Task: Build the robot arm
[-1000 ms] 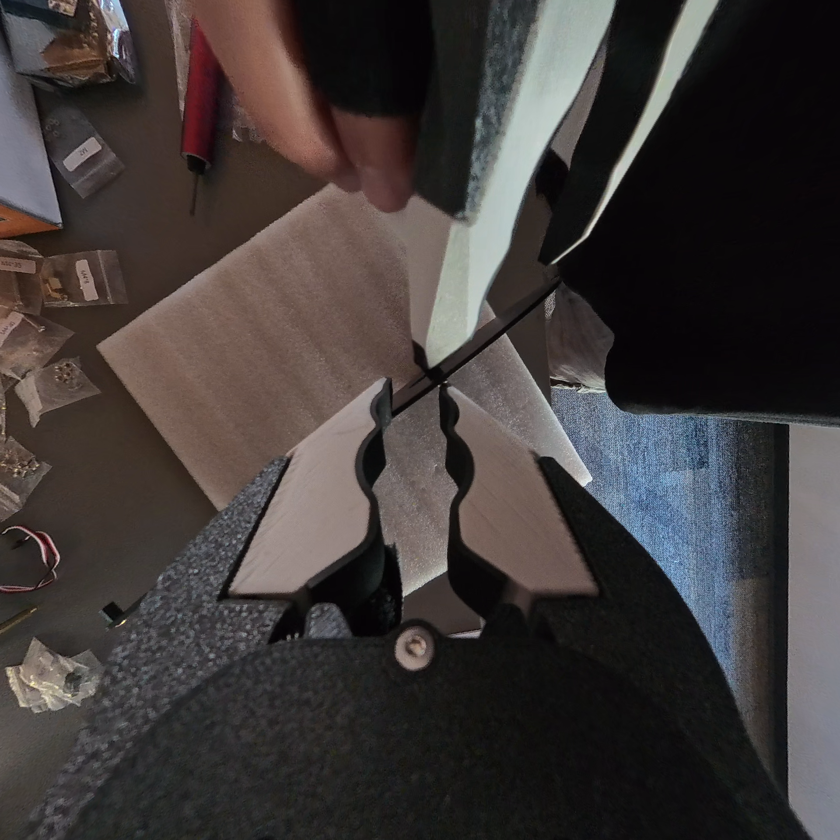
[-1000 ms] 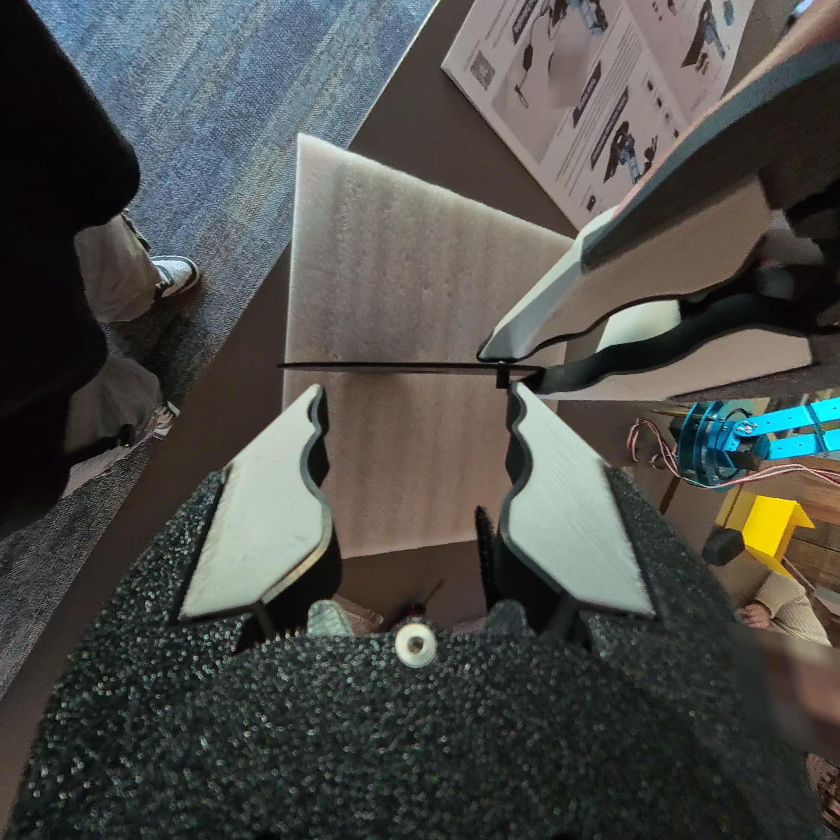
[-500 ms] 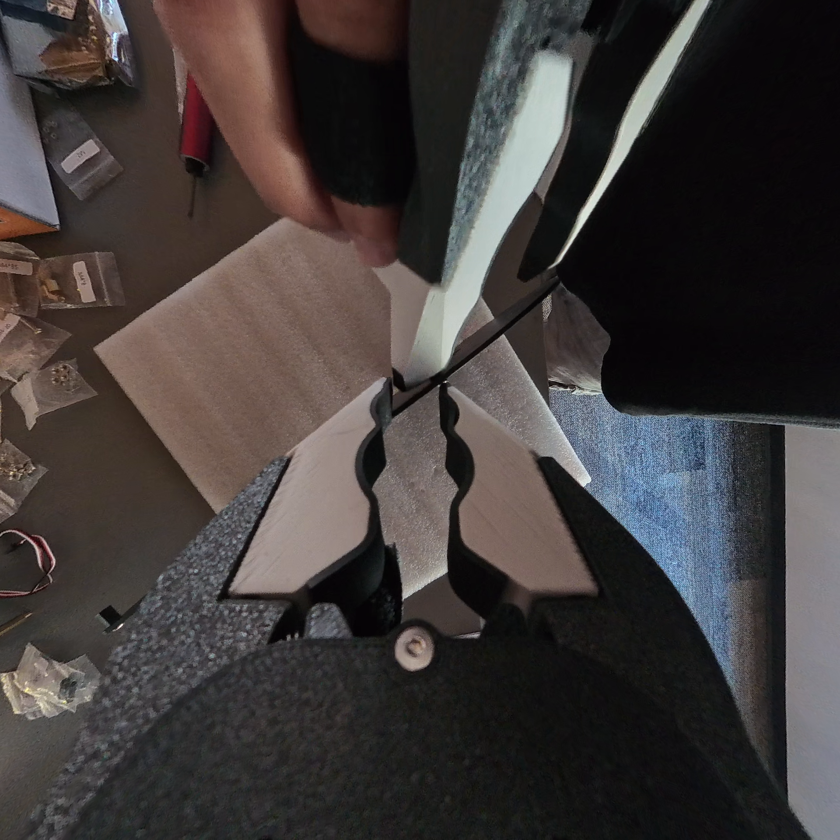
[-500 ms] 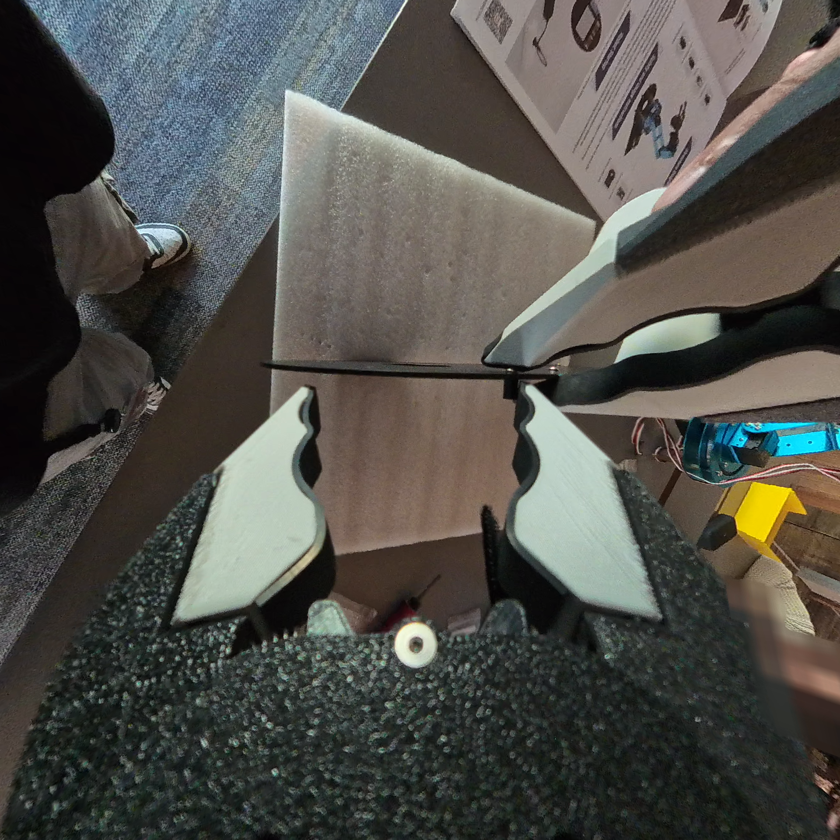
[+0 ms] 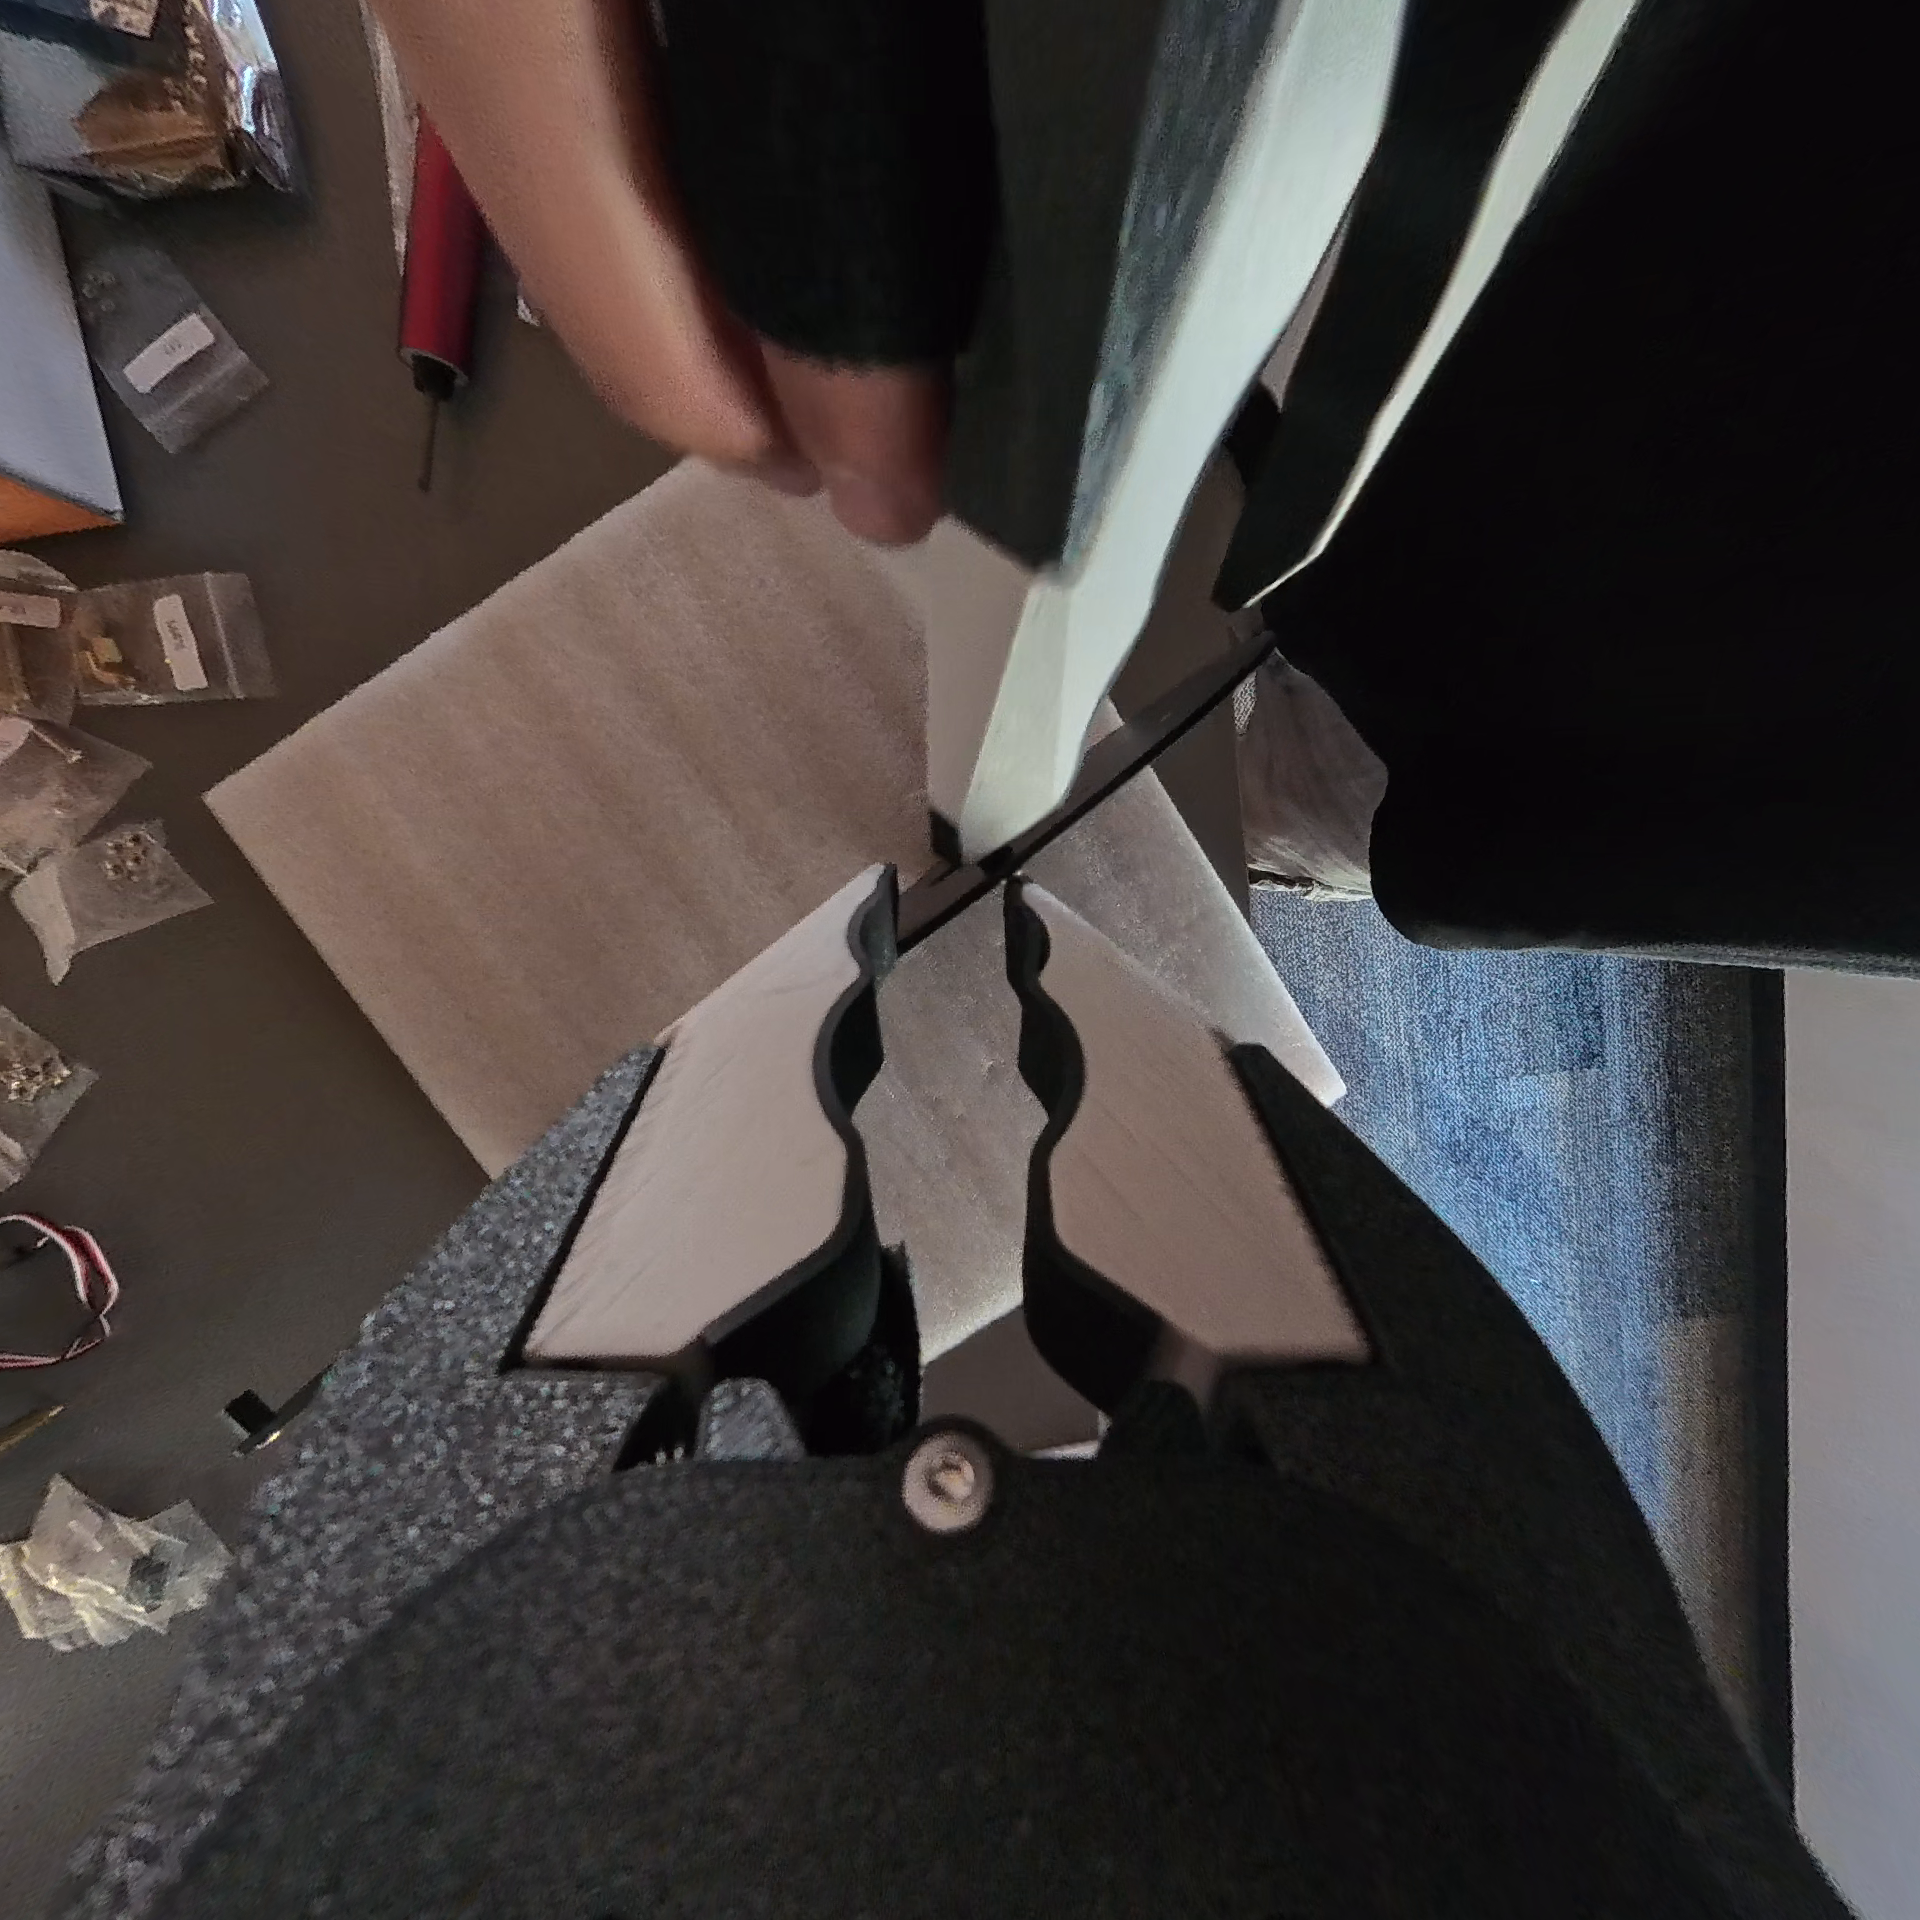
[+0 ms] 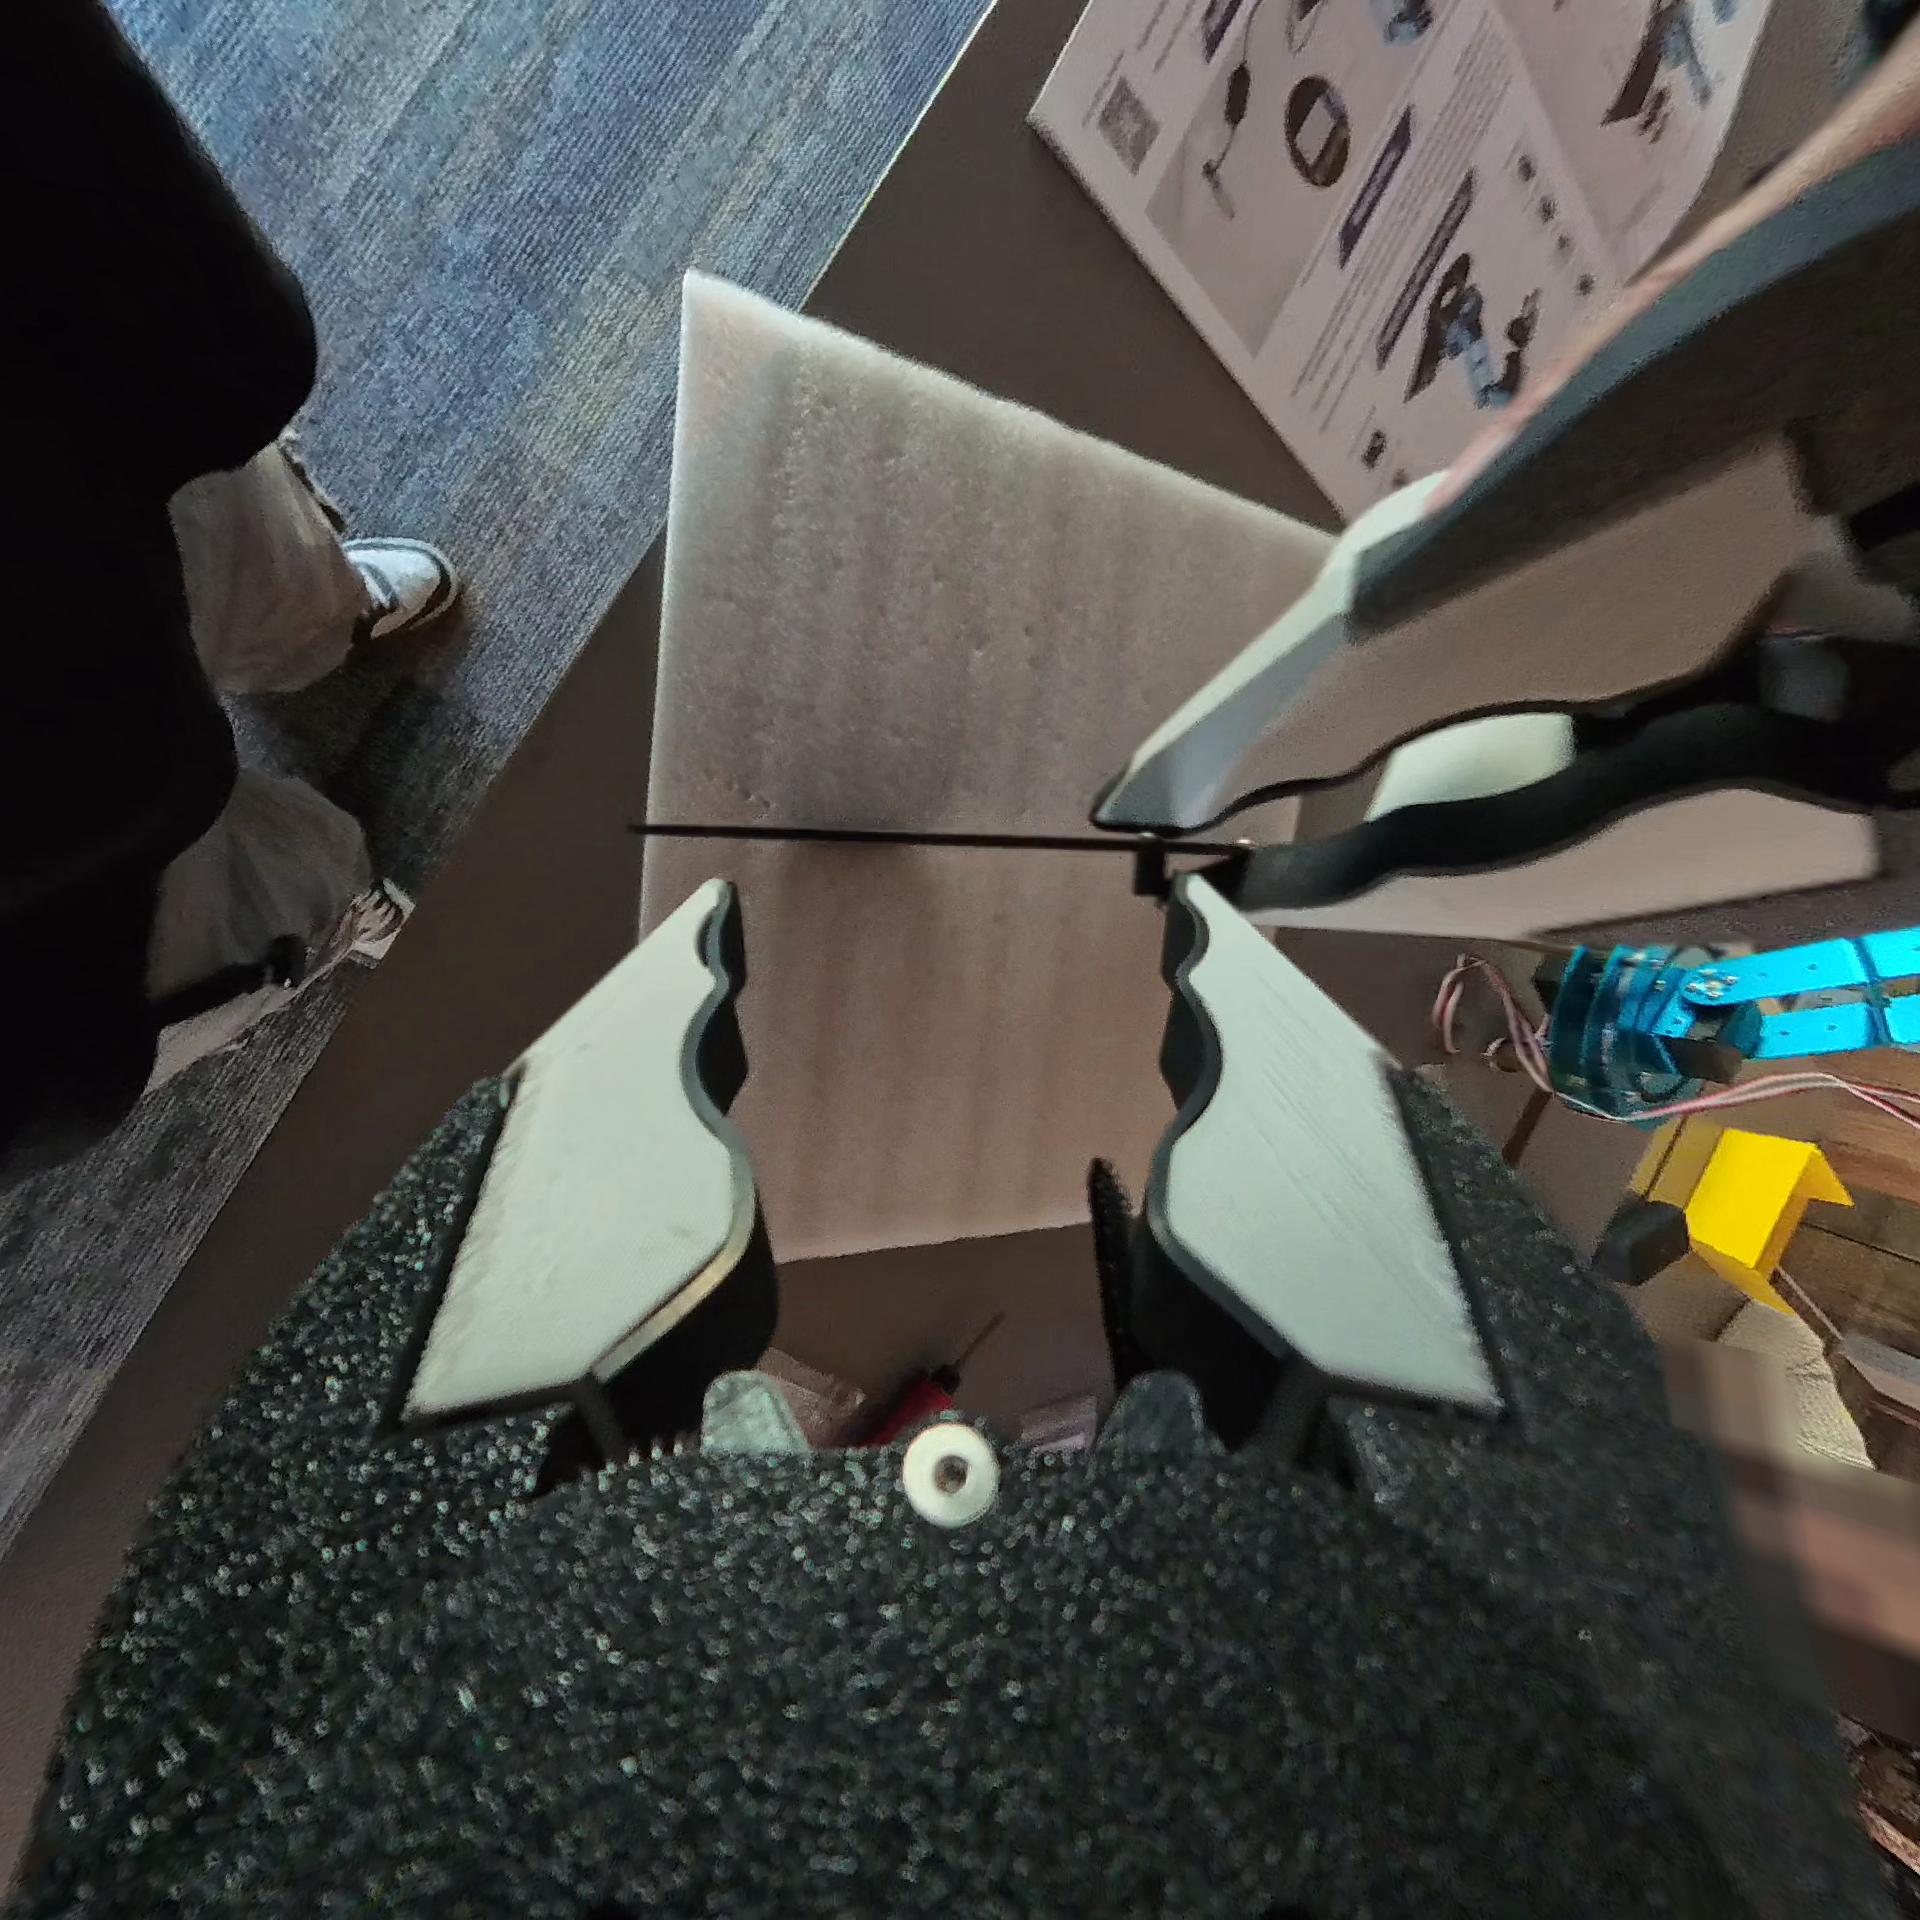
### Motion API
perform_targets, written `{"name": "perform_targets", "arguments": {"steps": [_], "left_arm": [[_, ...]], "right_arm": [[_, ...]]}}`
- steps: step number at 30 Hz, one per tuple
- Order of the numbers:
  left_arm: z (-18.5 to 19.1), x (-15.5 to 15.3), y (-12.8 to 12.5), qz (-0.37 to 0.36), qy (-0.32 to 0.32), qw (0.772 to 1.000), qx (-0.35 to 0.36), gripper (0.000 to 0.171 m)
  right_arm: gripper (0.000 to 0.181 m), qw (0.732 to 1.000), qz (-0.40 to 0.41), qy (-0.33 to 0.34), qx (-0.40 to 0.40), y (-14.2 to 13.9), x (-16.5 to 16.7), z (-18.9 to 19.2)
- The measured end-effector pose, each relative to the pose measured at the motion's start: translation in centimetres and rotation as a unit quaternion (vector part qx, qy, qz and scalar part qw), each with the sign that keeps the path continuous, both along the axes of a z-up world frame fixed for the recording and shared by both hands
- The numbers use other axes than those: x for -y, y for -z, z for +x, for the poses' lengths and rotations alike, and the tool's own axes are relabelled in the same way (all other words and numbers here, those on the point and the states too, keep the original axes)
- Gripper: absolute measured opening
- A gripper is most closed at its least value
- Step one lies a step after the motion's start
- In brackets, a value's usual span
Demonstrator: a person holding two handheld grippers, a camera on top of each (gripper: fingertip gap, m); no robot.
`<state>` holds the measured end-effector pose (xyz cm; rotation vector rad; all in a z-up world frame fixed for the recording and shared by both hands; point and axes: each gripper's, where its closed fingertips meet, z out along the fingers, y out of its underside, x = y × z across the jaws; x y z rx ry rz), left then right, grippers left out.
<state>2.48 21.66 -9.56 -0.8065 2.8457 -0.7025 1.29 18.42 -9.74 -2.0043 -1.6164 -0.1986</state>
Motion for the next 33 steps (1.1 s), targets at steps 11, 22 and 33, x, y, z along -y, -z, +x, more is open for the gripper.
{"name": "perform_targets", "arguments": {"steps": [11, 22, 33], "left_arm": [[0.2, 0.1, 0.0, -0.006, -0.001, 1.000, 0.004, 0.020], [0.2, 0.1, 0.1, -0.005, 0.002, 1.000, -0.003, 0.020], [0.2, 0.2, 0.1, 0.000, 0.000, 1.000, -0.005, 0.021]], "right_arm": [[0.085, 1.000, -0.019, 0.006, 0.007, 0.4, 0.1, 0.3], [0.087, 0.999, -0.040, 0.017, -0.002, 1.4, -0.4, 0.2], [0.080, 0.999, -0.048, 0.012, 0.000, 1.4, -0.7, 0.4]]}}
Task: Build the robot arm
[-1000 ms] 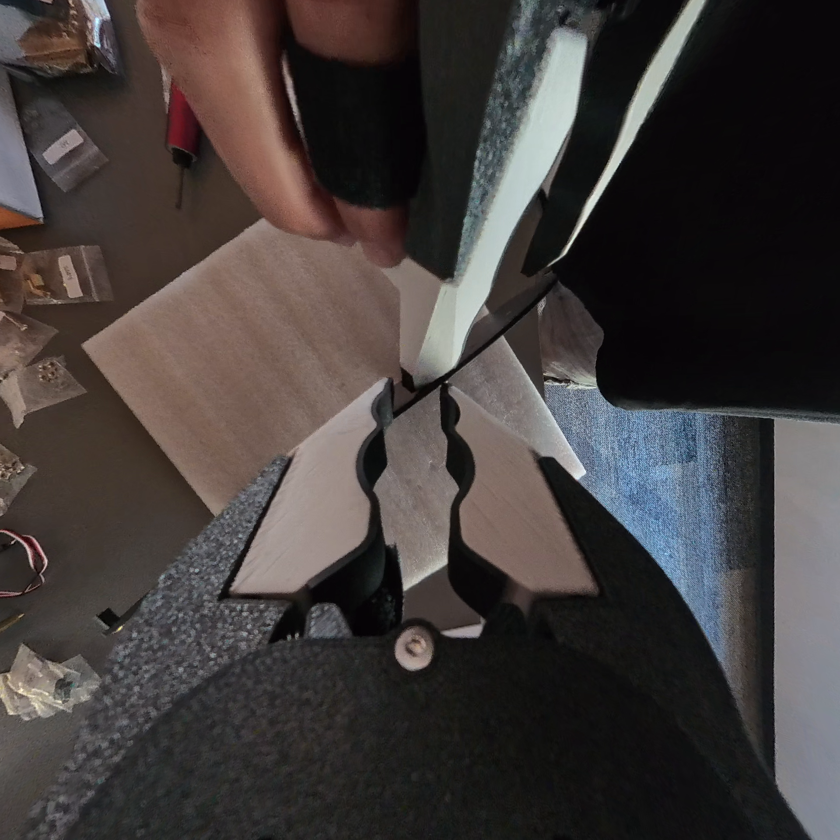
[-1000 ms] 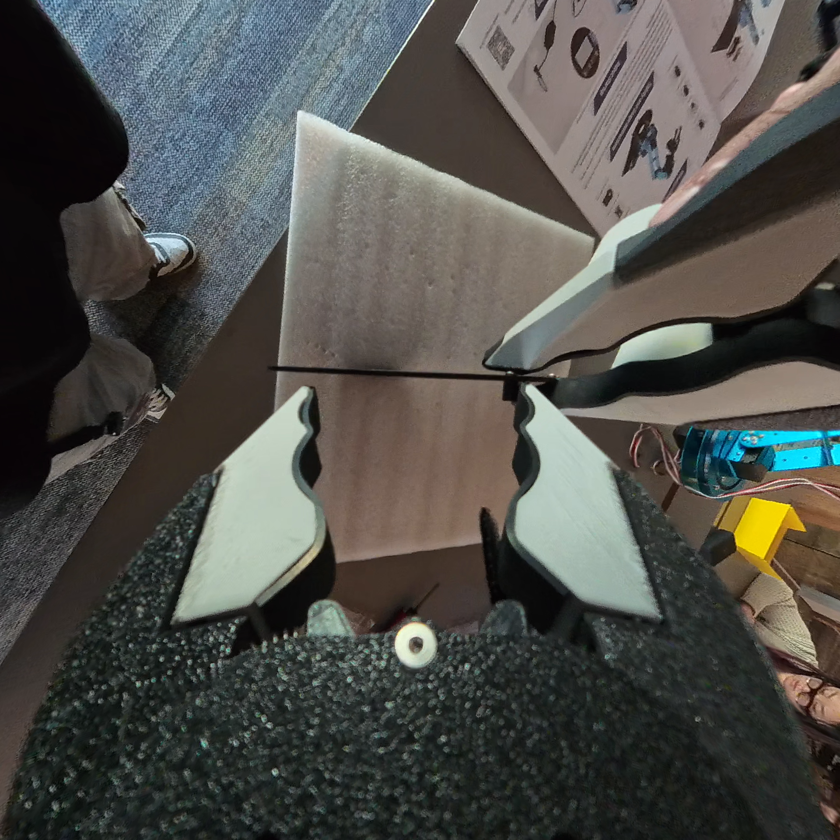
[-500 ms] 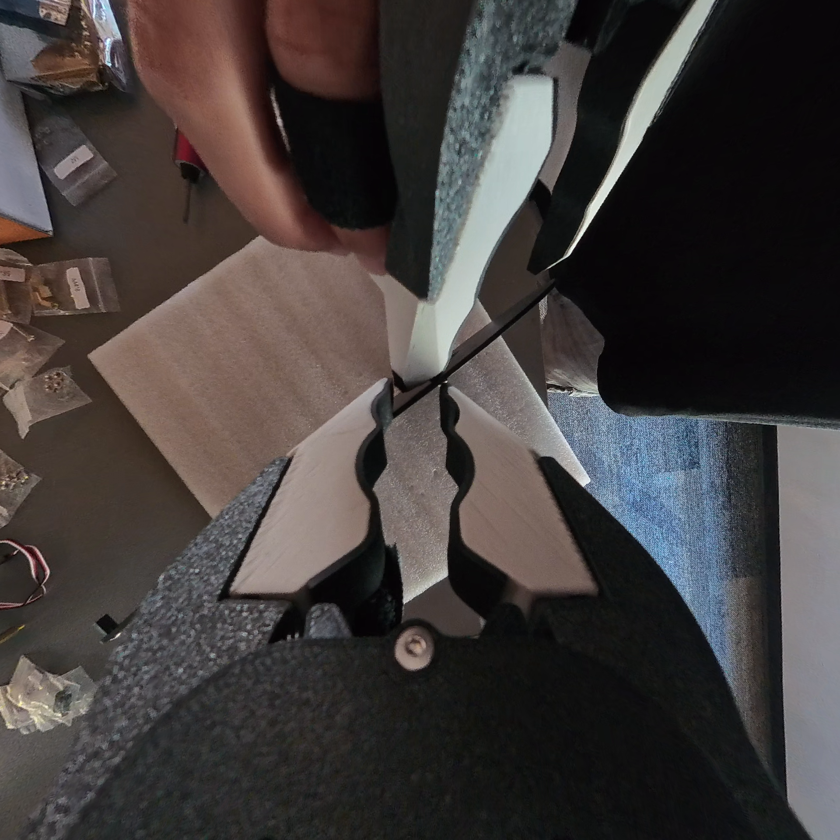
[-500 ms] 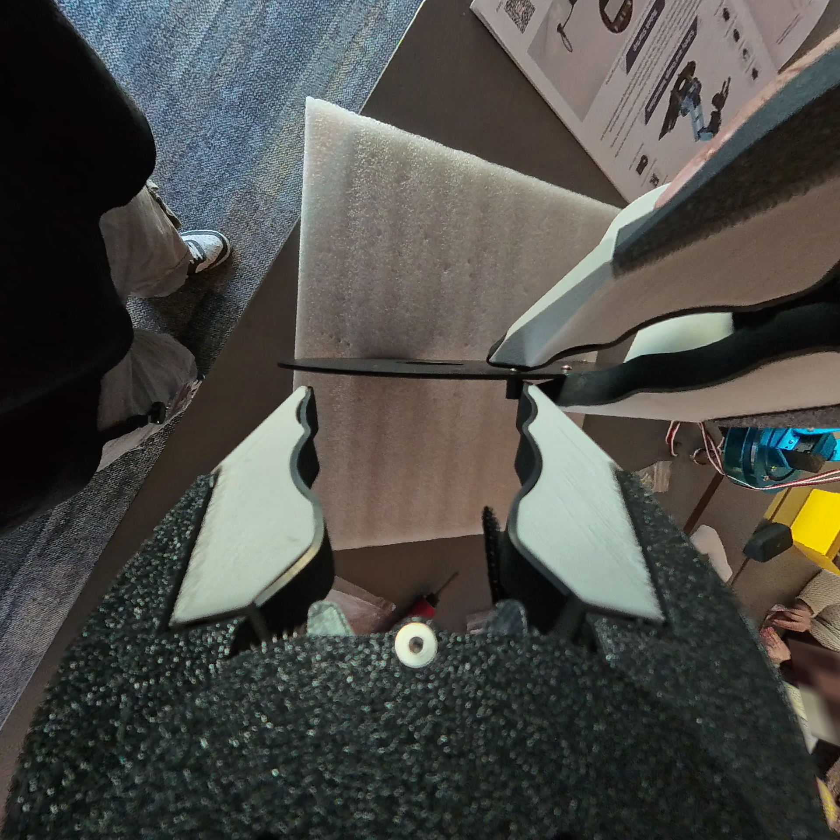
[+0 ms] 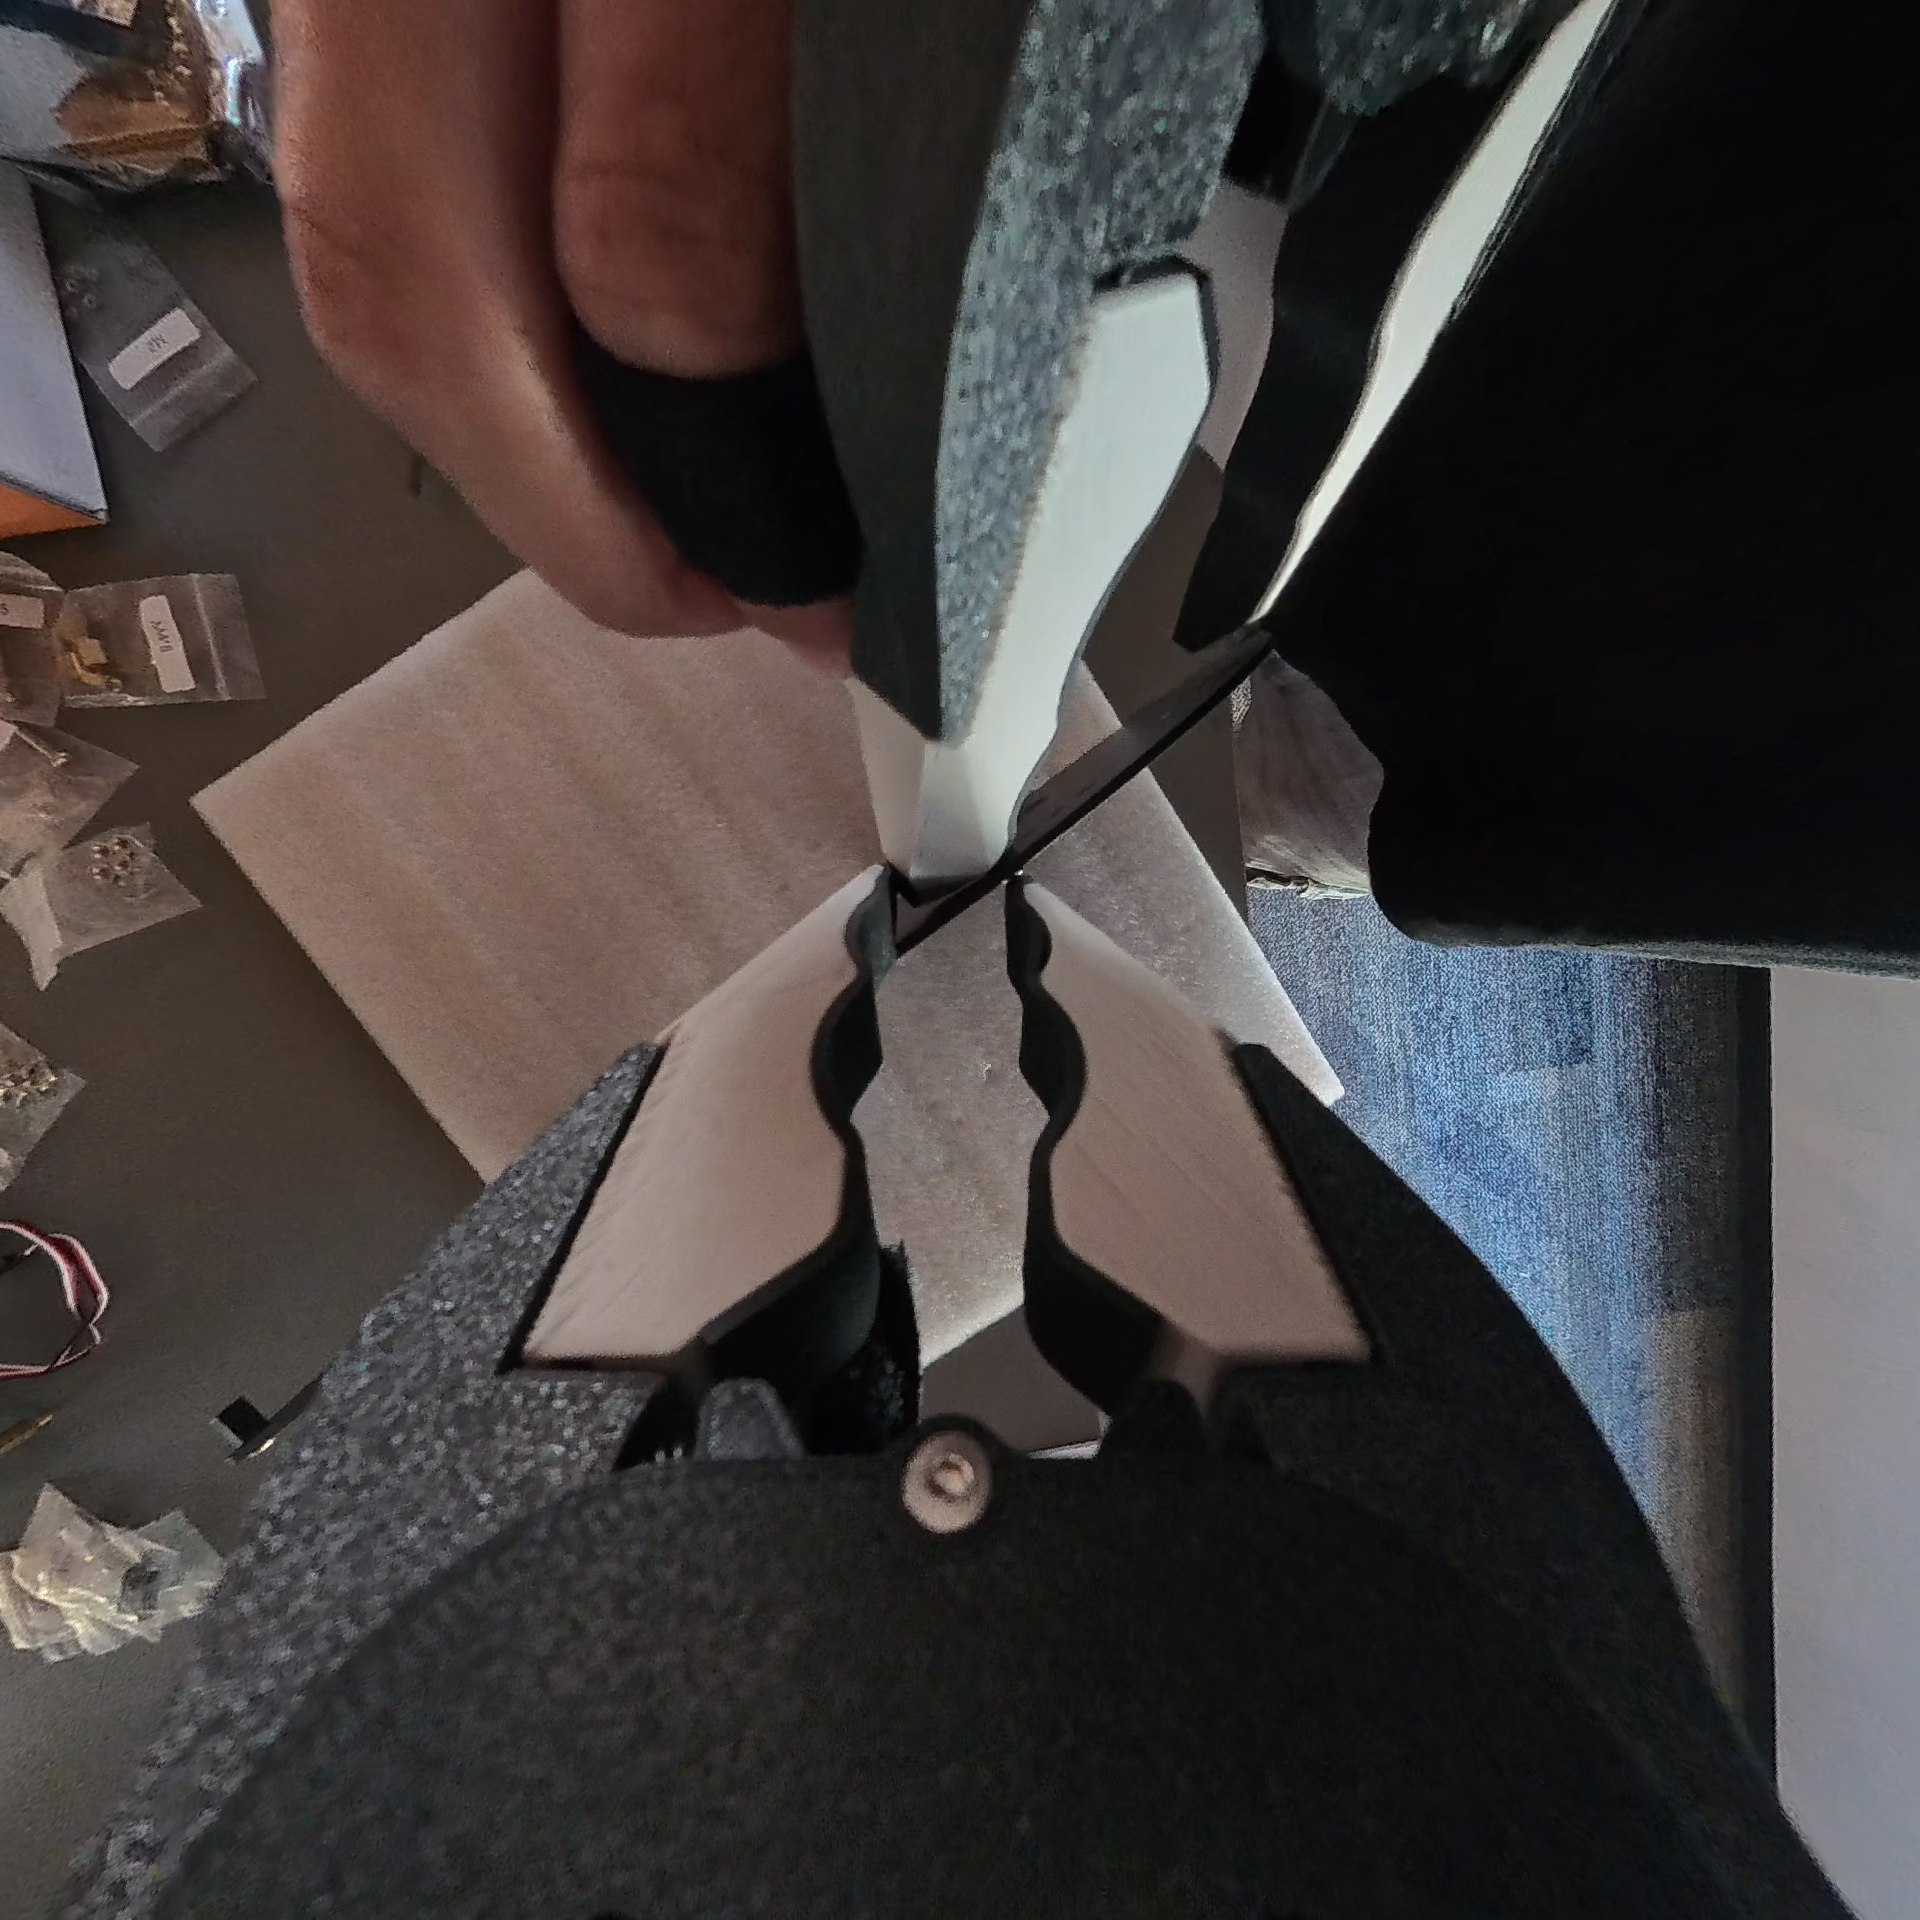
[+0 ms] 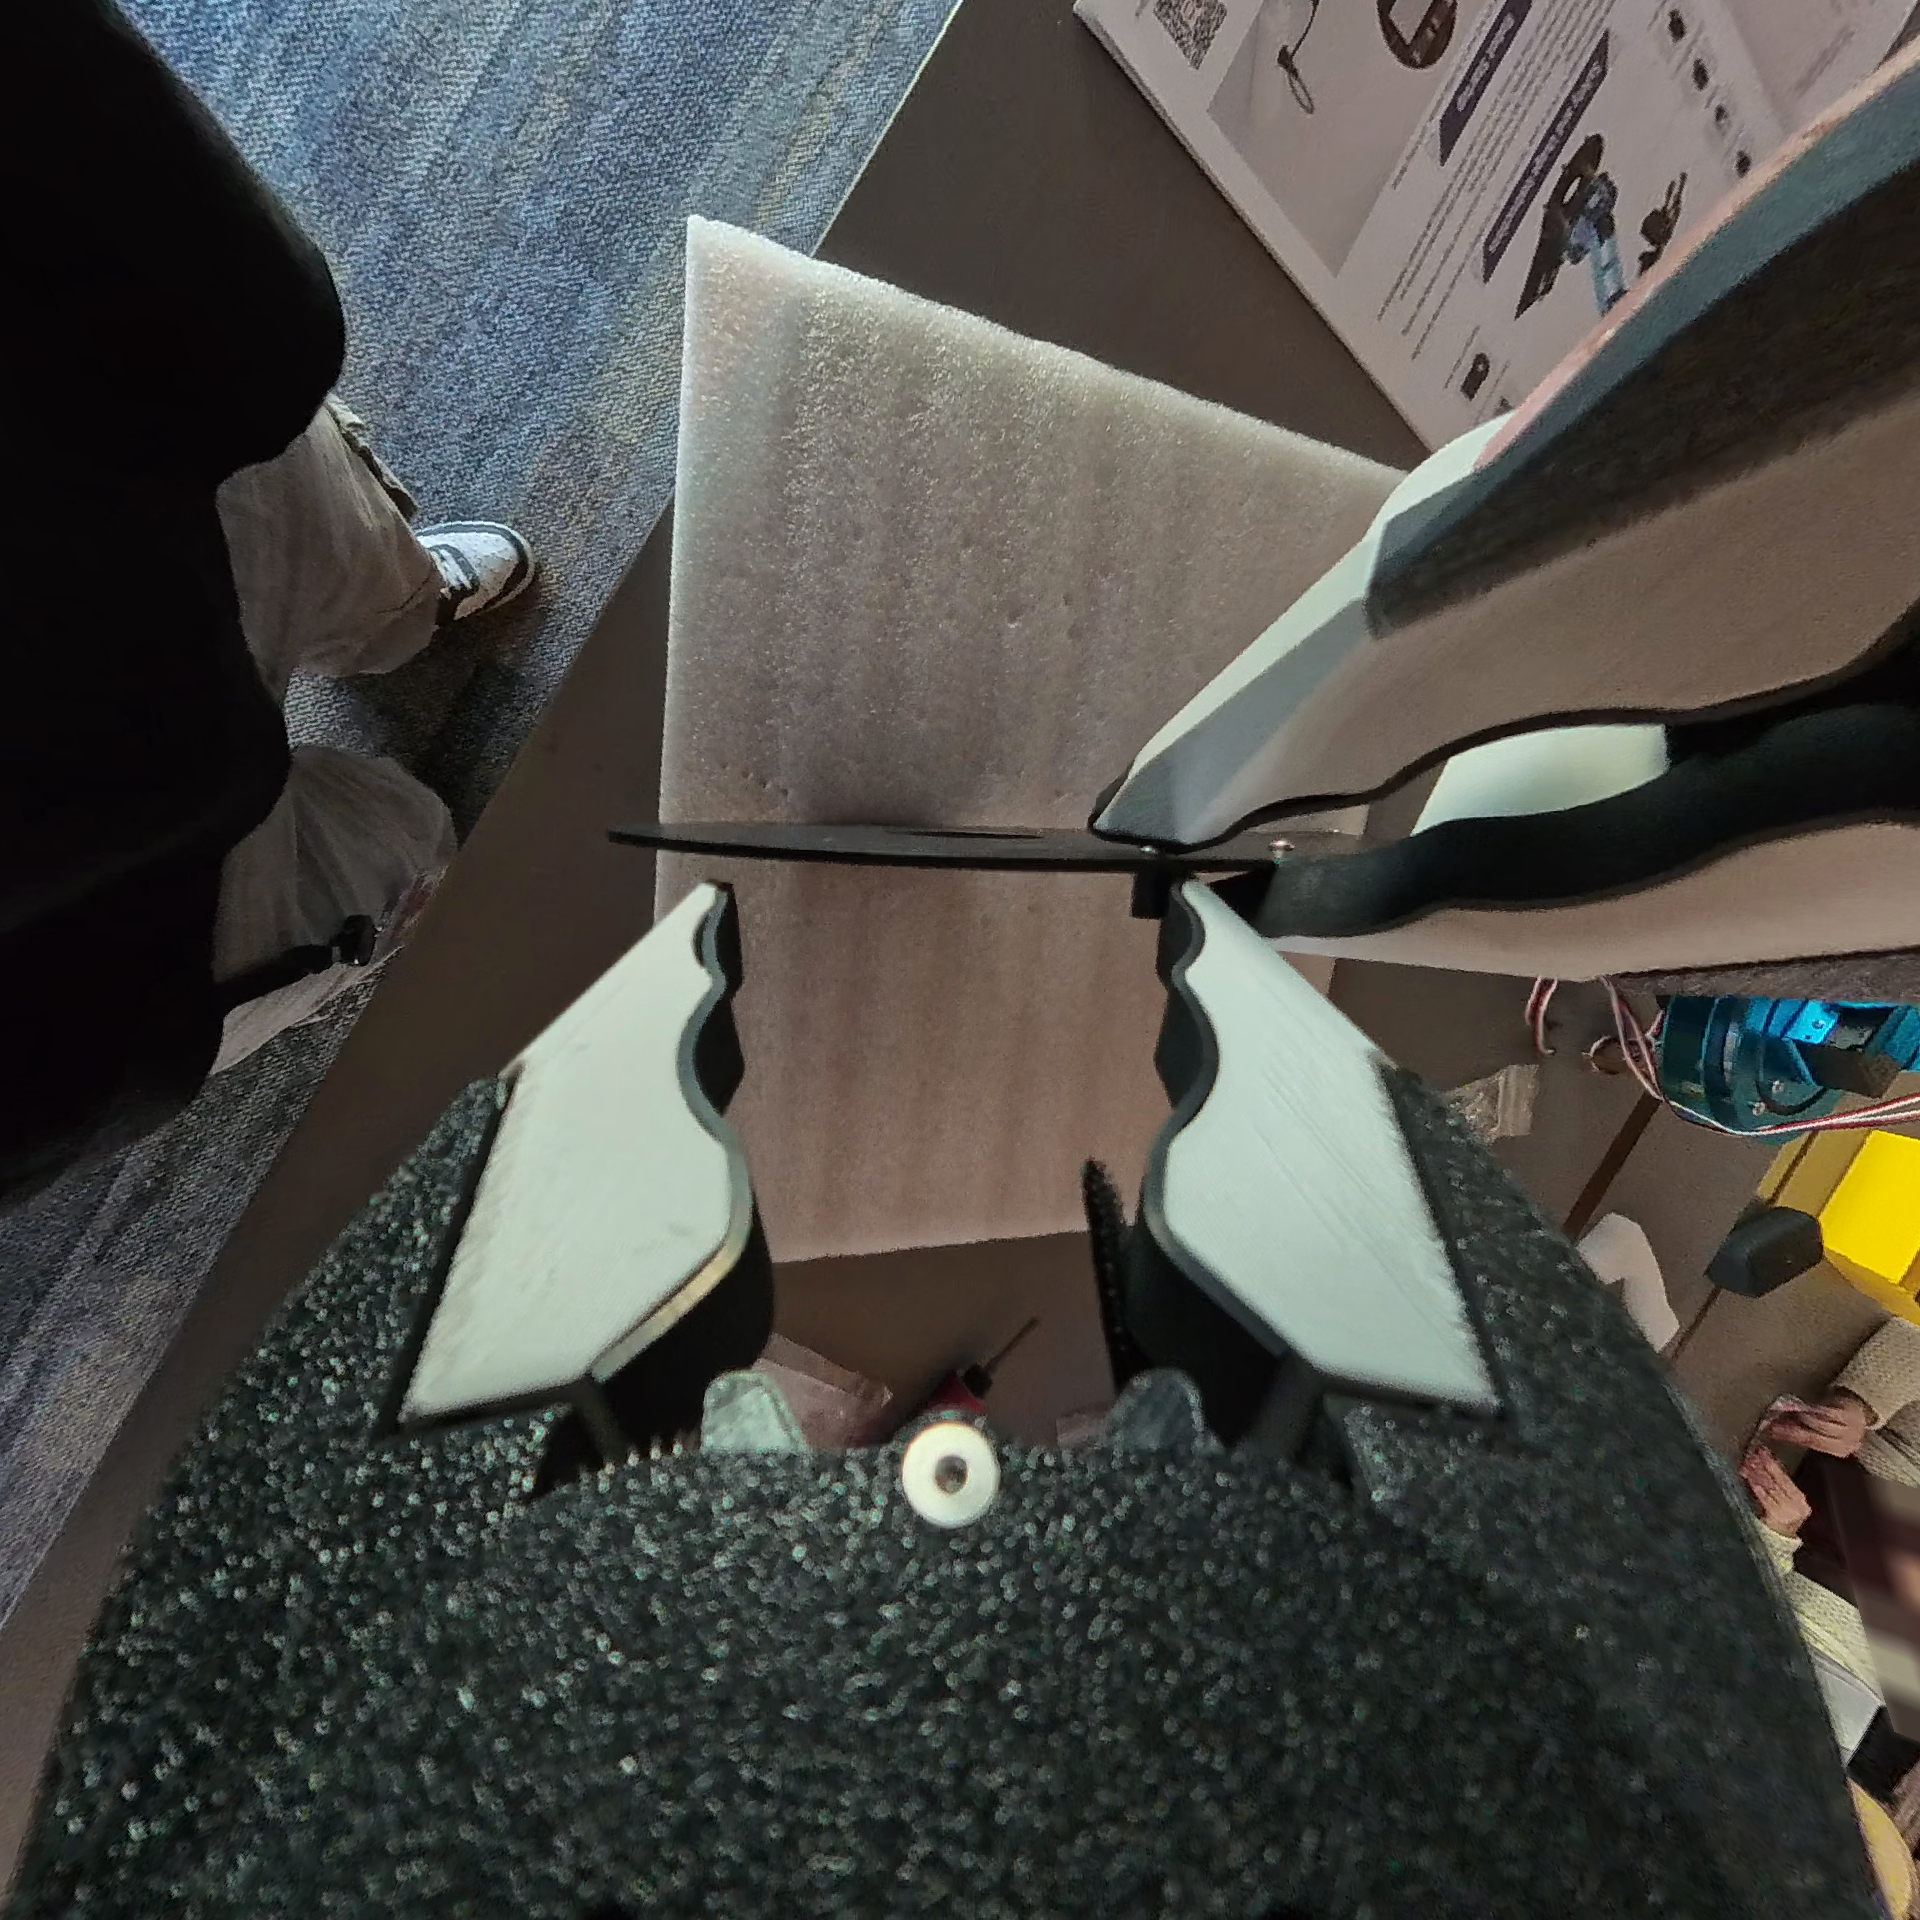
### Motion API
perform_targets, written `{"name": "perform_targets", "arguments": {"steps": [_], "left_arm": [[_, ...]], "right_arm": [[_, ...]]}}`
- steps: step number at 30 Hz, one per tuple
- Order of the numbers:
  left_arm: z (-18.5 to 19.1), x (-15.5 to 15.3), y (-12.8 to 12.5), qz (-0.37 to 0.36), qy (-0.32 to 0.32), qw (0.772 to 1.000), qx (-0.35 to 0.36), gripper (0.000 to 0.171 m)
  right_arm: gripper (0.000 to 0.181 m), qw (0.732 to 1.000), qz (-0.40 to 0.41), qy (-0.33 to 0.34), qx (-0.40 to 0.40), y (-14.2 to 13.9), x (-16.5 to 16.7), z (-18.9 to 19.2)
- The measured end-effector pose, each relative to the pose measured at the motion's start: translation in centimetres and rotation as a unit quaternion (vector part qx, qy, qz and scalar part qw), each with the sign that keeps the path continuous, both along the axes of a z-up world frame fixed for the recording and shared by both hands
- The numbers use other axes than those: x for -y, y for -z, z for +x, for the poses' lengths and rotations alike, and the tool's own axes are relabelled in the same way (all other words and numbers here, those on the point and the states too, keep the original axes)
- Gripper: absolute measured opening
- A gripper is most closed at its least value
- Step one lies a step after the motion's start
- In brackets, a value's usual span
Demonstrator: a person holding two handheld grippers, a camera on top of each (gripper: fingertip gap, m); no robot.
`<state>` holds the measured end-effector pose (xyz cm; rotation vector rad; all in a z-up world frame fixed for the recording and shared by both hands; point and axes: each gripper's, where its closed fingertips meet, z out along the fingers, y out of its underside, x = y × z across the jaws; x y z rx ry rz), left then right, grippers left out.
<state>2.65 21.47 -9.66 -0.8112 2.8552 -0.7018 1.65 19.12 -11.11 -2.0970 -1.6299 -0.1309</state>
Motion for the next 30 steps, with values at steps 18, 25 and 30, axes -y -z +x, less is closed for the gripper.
{"name": "perform_targets", "arguments": {"steps": [18, 25, 30], "left_arm": [[1.0, 0.5, -0.2, -0.022, -0.009, 0.999, 0.028, 0.022], [0.4, 0.3, -0.1, -0.024, -0.003, 1.000, 0.006, 0.022], [0.2, 0.2, -0.1, -0.022, -0.002, 1.000, 0.010, 0.021]], "right_arm": [[0.080, 0.997, 0.051, -0.005, 0.060, 0.2, 0.2, 1.5], [0.074, 0.995, 0.088, -0.014, 0.046, -0.9, -0.4, 1.0], [0.072, 0.998, 0.068, 0.001, 0.002, -3.2, 0.6, 1.1]]}}
